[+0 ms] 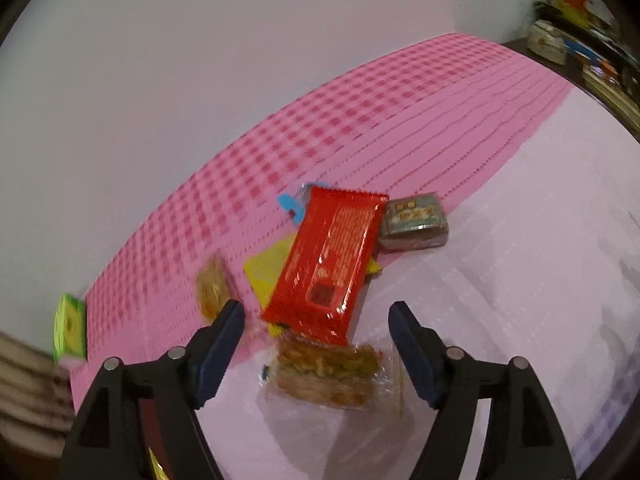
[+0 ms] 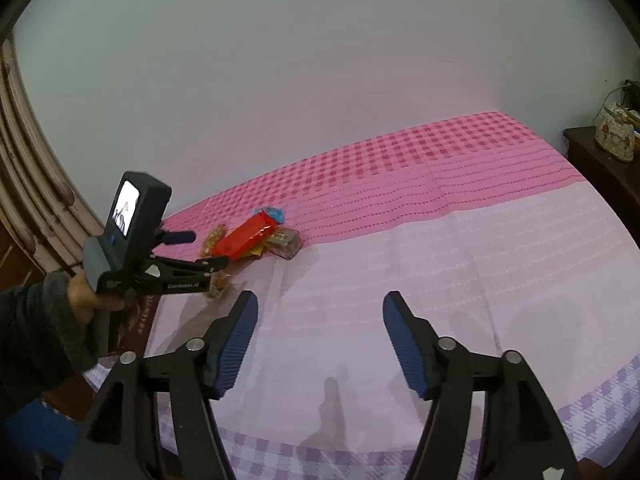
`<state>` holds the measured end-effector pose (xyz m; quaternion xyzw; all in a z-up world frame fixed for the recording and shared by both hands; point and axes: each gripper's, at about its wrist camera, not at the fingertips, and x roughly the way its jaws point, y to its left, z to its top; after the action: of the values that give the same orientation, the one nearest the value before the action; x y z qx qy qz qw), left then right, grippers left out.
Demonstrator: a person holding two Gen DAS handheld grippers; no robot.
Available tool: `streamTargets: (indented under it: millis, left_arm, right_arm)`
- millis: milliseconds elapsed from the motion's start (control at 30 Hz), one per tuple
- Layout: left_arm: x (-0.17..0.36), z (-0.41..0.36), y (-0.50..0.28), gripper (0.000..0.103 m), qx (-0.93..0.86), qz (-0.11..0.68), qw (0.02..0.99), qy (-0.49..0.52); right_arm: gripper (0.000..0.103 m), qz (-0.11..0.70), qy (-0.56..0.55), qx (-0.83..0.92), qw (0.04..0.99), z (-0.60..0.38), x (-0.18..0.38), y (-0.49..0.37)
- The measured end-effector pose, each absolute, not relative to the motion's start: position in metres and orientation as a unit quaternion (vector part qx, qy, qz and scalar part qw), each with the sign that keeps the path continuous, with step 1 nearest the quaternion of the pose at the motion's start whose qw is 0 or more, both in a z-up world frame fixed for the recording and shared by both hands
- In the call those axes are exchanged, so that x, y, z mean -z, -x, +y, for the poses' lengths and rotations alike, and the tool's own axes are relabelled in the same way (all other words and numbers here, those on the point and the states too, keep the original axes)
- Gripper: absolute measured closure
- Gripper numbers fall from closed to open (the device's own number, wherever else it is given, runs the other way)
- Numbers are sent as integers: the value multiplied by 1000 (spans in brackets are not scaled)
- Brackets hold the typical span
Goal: Organize snacks
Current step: 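Grasp the red foil packet with the left gripper and lift, then carry the red packet over the tin tray and open the left gripper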
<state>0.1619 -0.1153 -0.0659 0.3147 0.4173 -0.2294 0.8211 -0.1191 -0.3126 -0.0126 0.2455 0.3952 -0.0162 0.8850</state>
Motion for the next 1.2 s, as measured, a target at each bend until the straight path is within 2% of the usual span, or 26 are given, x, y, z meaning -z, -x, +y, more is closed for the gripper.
streamTargets:
  millis: [167,333,600,633,700,833,1200]
  left_arm:
    - [75,-124,-186,27,270,453,794,-302]
    - [85,-144,-193,27,303,455,769,-331]
    - [101,-144,-219,27,319,486,754,-305]
    - [100,-142,-218,32,323,484,755,-301]
    - [95,-137,-217,56,324,476,763,-293]
    - [82,-128,-205,56,351,484,758,-260]
    - [15,-83,-135,56,335,419,814,-225]
  right_arm:
    - [38,392,-235,9,889,-307,10,117]
    - [37,396,-238,13,887,-310,13,116]
    - [36,410,-237,6,881,-307,24,113]
    - [36,411,-237,5,880,-307,25,113]
    - [36,414,-236,3,879,-305,27,112]
    - [36,415,-244,-1,876,-305,29,113]
    - [35,402,-222,-15,888,-289,15,116]
